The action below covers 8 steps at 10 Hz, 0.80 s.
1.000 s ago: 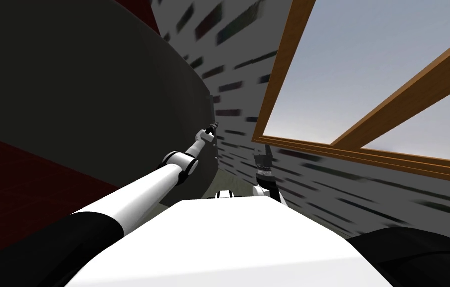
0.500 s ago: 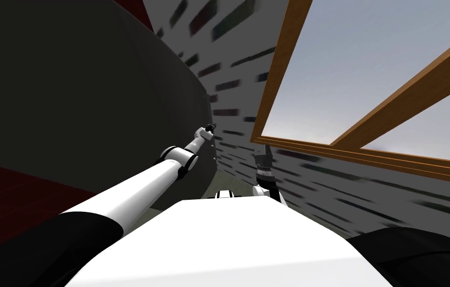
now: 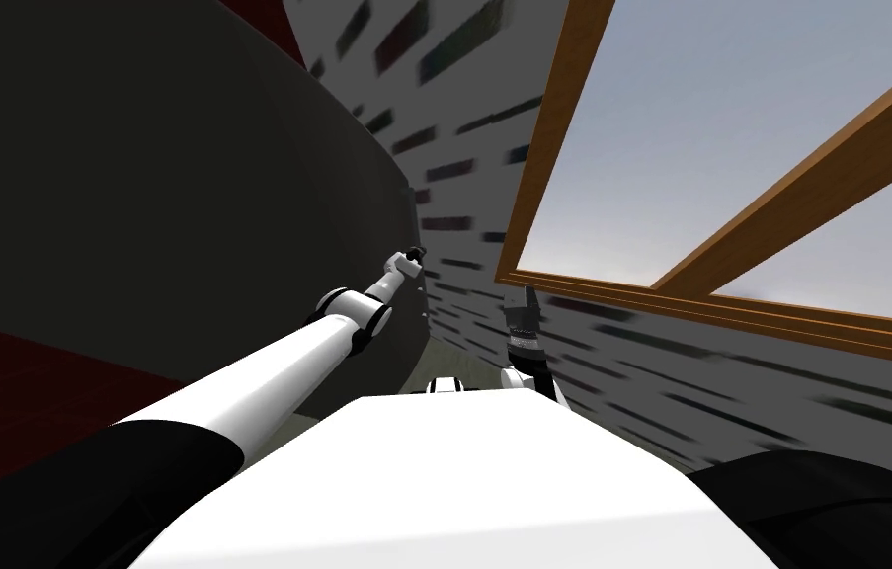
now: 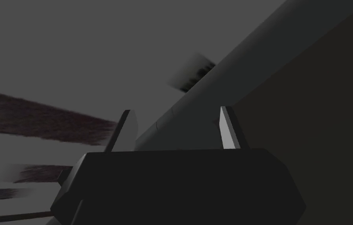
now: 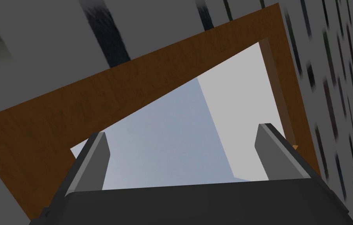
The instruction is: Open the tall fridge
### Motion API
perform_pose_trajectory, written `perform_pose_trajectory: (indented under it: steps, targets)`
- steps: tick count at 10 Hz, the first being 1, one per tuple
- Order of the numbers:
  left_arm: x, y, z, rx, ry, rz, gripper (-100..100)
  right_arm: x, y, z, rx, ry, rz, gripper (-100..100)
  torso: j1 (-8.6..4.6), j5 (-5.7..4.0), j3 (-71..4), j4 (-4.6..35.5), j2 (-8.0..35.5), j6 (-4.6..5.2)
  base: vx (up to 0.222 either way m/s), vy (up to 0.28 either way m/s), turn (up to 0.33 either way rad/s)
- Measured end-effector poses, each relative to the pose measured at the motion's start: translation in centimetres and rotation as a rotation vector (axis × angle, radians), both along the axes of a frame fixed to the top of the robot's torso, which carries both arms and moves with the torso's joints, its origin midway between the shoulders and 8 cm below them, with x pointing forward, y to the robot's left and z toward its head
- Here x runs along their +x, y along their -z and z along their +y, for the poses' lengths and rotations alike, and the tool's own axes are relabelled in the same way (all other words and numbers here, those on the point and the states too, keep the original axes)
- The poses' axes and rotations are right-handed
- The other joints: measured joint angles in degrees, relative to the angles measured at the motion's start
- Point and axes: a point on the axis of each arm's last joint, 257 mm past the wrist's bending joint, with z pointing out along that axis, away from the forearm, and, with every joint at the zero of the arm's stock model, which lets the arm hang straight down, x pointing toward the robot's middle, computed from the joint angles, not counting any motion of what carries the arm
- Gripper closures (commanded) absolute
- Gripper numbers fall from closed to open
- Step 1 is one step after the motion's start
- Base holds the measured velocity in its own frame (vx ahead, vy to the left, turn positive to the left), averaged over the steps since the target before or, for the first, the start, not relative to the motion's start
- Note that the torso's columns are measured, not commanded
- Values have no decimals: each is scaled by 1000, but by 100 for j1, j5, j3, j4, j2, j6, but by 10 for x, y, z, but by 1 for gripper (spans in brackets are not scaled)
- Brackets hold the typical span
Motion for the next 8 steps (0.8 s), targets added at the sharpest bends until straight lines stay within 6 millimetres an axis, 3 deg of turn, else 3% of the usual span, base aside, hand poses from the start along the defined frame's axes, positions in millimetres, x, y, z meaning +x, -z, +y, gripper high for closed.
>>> perform_pose_trajectory:
  steps: [1,2,4,6,7,8]
  targets:
    - [1,3,-16,4,16,9,100,0,0,0,0,0,0,0,-22,-12,21,10,39,38,-169,110,-184]
    - [0,4,-27,1,33,9,100,0,0,0,0,0,0,0,-12,-5,26,9,37,5,-79,64,-18]
    - [-4,4,-33,1,41,8,100,0,0,0,0,0,0,0,-18,-3,-10,-11,-18,-10,-79,45,-93]
    - [-6,-1,-63,0,89,-2,100,0,0,0,0,0,0,0,7,5,22,4,32,-13,-118,54,-61]
    - [-9,-2,-68,-2,95,-2,100,0,0,0,0,0,0,0,-3,2,9,-2,10,-16,-138,64,-155]
    - [-17,-7,-89,-3,123,-5,100,0,0,0,0,0,0,0,0,1,14,-1,23,-4,-153,73,-171]
